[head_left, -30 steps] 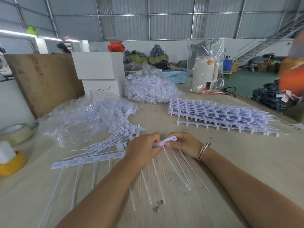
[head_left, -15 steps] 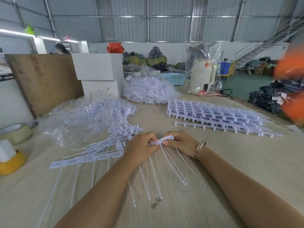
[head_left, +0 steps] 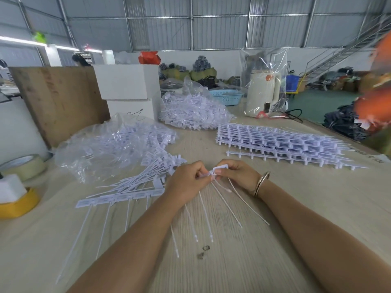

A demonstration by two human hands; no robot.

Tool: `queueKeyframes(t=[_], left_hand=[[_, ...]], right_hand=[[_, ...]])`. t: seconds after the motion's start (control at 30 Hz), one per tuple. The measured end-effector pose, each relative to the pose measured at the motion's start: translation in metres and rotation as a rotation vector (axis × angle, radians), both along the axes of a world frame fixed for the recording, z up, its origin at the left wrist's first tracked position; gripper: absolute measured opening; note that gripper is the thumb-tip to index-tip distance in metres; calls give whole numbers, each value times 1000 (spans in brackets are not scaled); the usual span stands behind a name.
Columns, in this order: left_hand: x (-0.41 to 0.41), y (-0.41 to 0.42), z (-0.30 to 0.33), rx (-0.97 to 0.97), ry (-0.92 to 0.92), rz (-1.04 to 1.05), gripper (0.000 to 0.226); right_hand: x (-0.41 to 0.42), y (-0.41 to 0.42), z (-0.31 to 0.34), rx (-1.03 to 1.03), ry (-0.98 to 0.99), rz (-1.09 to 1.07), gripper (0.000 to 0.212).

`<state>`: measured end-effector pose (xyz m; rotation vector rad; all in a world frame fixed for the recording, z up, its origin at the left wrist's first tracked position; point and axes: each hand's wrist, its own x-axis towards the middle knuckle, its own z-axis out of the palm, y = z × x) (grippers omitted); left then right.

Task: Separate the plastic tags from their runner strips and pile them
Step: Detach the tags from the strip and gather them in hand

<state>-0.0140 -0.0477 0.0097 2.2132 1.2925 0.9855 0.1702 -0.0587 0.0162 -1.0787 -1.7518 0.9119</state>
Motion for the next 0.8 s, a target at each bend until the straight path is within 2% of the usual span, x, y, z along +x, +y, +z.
queueKeyframes(t=[0.27,0.3,0.37,0.4,0.43,0.53,0.63,0.67,0.7,0.8], left_hand=[[6,4,-3,46,46,-38,28],[6,4,-4,67,79,-40,30],[2,-1,-3,126,170,-45,33],[0,-4,-2,147,200,-46,33],[-3,-7,1,161,205,-38,31],[-7,-12,10,196,148,8,20],[-5,-17,12,226,169,7,13],[-4,-18,11,204,166,-4,12],[-2,-18,11,166,154,-13,21],[4,-15,8,107,117,-6,58]], right_hand=[[9,7,-6,-84,40,-34,11],[9,8,-7,-84,112,-52,9],[9,9,-5,-144,416,-165,14],[11,11,-5,-156,479,-220,16],[11,12,-5,-140,405,-271,16],[1,11,-4,-11,-160,-254,17],[-8,13,-5,68,-462,-208,19],[-8,12,-6,61,-502,-218,23],[-7,11,-6,31,-470,-242,27],[-8,3,-3,40,-196,-332,29]])
